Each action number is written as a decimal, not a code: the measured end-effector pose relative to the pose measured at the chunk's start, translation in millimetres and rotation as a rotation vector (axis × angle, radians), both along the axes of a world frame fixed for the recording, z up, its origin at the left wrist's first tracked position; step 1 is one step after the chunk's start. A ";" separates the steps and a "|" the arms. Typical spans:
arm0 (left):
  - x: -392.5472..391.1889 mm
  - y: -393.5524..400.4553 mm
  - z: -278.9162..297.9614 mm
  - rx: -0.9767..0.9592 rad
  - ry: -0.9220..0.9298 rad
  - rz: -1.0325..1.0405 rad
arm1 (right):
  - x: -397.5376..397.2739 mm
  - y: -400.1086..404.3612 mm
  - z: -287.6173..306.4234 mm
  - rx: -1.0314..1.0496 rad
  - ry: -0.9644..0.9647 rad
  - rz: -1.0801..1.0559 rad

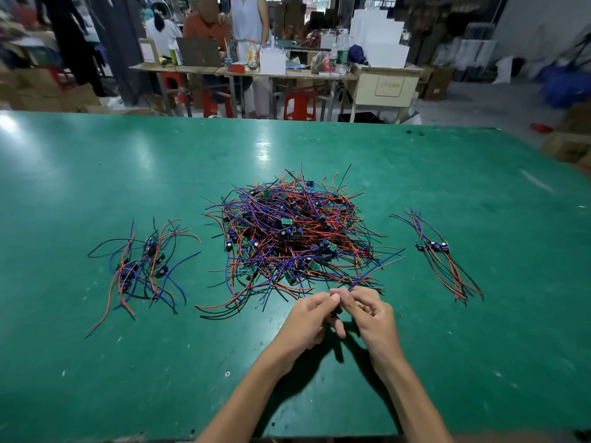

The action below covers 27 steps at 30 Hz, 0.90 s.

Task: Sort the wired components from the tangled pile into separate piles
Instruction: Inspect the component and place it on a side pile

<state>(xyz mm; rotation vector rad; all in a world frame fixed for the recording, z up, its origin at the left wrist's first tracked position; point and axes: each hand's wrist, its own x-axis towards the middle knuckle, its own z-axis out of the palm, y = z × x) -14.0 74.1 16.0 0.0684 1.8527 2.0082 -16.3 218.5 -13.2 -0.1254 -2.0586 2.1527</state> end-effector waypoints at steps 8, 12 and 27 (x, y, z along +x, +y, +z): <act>3.2 3.5 -0.3 -0.057 0.168 0.059 | 6.8 -0.6 5.9 -0.149 0.012 0.087; 4.5 2.7 -1.3 -0.113 0.218 0.069 | 6.9 -4.7 1.8 -0.057 0.028 0.024; 0.9 1.8 -6.6 -0.043 0.127 0.182 | -21.5 -20.6 12.0 -0.022 -0.141 -0.218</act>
